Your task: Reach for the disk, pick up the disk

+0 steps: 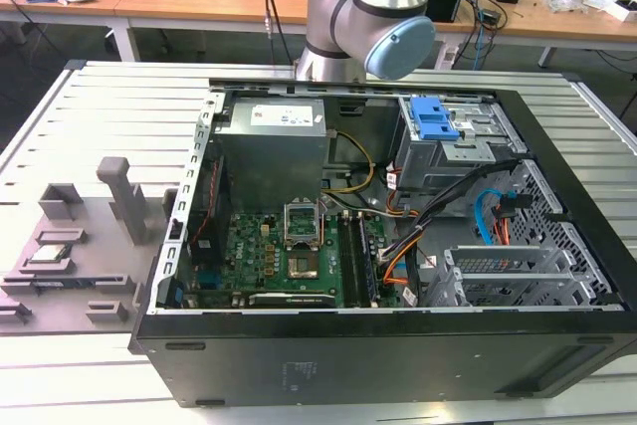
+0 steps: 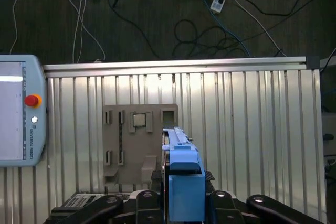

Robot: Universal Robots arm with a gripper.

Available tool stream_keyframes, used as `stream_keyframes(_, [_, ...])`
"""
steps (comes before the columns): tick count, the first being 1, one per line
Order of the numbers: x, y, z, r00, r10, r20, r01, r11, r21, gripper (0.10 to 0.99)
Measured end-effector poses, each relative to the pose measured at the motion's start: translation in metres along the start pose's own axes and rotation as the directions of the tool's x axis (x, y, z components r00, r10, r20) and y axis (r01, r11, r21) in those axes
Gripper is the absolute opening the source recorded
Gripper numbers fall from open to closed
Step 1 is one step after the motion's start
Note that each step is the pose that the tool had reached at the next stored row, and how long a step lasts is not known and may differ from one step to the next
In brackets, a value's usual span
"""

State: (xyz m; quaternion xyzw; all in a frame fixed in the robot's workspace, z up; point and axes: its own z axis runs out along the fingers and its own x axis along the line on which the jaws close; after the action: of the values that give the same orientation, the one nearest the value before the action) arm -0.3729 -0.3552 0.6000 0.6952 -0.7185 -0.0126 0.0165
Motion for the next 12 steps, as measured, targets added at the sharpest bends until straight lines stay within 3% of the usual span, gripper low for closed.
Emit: stream_keyframes(12, [-0.0013,-0.0364,-0.0015,1.0,0.0,0.0,0.0,1.0,-0.002,0.369])
